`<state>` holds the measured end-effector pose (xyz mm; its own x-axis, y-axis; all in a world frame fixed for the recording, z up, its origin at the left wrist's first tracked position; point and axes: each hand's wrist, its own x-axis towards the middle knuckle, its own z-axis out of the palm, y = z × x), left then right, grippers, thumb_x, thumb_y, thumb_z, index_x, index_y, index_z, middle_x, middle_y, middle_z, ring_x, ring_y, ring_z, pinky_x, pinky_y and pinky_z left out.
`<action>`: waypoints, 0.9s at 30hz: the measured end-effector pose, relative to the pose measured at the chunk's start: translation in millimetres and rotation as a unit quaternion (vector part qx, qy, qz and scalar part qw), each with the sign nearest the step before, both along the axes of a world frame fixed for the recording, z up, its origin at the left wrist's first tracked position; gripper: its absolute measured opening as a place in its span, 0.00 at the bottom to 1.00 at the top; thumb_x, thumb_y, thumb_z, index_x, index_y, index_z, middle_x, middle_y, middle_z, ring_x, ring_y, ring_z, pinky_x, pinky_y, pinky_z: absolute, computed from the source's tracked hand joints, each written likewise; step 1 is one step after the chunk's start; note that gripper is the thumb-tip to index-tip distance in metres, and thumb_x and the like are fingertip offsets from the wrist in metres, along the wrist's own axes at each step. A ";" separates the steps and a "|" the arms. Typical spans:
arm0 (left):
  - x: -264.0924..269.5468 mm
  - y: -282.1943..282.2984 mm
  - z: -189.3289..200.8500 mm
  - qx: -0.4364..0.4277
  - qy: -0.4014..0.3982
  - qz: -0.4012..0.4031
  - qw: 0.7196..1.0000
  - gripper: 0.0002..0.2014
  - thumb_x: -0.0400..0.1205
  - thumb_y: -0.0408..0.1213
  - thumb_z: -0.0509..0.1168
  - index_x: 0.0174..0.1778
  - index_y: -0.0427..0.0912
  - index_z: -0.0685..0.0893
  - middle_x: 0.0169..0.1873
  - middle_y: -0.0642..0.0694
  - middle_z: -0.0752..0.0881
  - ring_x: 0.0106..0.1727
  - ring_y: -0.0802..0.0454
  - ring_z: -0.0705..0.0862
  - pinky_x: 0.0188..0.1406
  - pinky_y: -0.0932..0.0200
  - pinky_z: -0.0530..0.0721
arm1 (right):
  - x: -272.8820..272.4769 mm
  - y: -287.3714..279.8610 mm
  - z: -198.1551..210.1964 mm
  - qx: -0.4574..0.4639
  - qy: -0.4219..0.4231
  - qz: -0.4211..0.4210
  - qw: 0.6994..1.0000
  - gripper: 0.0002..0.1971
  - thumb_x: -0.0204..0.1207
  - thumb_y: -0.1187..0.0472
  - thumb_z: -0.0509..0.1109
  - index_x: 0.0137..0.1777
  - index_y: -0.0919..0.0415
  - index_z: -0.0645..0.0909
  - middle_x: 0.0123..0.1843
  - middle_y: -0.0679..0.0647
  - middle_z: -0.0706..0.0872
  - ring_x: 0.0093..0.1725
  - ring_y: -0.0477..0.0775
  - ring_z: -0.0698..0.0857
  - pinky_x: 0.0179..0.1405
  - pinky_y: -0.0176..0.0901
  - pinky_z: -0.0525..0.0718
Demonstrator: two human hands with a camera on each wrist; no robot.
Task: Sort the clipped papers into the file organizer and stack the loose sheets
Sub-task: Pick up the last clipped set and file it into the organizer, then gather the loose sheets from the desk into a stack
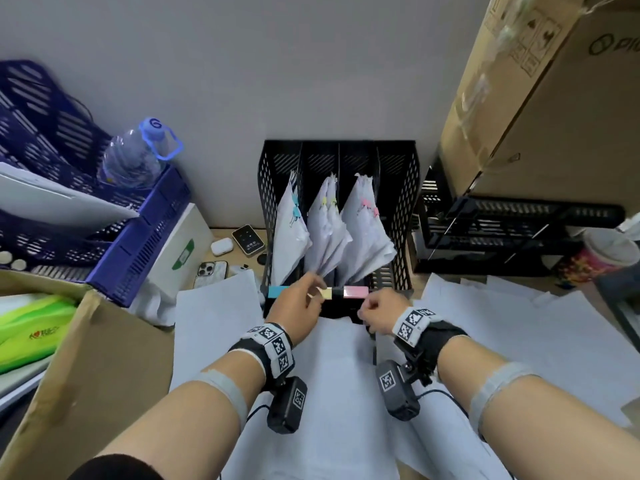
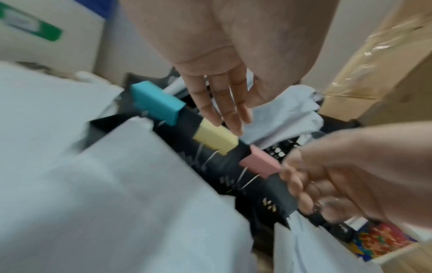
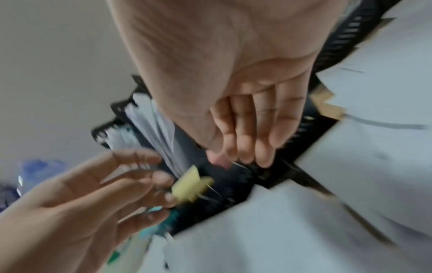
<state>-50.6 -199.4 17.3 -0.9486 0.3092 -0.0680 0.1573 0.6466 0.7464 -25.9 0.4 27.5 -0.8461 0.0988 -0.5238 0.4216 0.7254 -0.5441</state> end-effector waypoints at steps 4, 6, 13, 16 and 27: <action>22.0 -50.9 -48.5 -0.141 -0.113 0.094 0.979 0.16 0.80 0.36 0.66 0.63 0.50 0.78 0.61 0.41 0.82 0.59 0.43 0.83 0.64 0.47 0.82 | 50.1 -7.7 -34.0 0.057 -0.066 0.073 0.993 0.10 0.71 0.52 0.72 0.51 0.48 0.80 0.52 0.50 0.86 0.53 0.53 0.86 0.53 0.40 0.83; 36.9 -74.7 -69.3 -0.221 -0.192 0.116 0.949 0.30 0.77 0.44 0.72 0.74 0.44 0.71 0.68 0.37 0.75 0.67 0.37 0.80 0.69 0.47 0.80 | 70.7 -16.8 -52.2 0.099 -0.090 0.102 0.986 0.24 0.71 0.49 0.72 0.66 0.50 0.74 0.64 0.53 0.81 0.62 0.56 0.82 0.61 0.45 0.81; 69.9 -114.6 -103.2 -0.170 -0.250 0.093 0.949 0.21 0.78 0.37 0.71 0.67 0.43 0.77 0.53 0.45 0.83 0.55 0.45 0.82 0.57 0.57 0.80 | 109.0 -50.4 -92.1 0.247 -0.062 0.144 0.956 0.32 0.67 0.45 0.72 0.68 0.52 0.66 0.67 0.55 0.71 0.67 0.61 0.71 0.61 0.54 0.78; 74.3 -118.6 -106.4 -0.130 -0.256 0.104 0.952 0.18 0.79 0.34 0.69 0.66 0.40 0.80 0.44 0.48 0.80 0.48 0.48 0.80 0.55 0.57 0.79 | 112.6 -58.3 -93.7 0.260 -0.068 0.138 0.953 0.25 0.71 0.48 0.70 0.67 0.51 0.69 0.66 0.54 0.76 0.68 0.60 0.72 0.63 0.53 0.76; 74.7 -128.3 -104.2 0.125 -0.370 0.241 0.888 0.24 0.77 0.57 0.73 0.50 0.35 0.87 0.40 0.39 0.88 0.38 0.43 0.85 0.35 0.54 0.87 | 133.6 -26.9 -100.5 0.030 -0.084 -0.184 0.979 0.24 0.85 0.53 0.58 0.79 0.60 0.69 0.80 0.58 0.73 0.77 0.63 0.73 0.77 0.51 0.70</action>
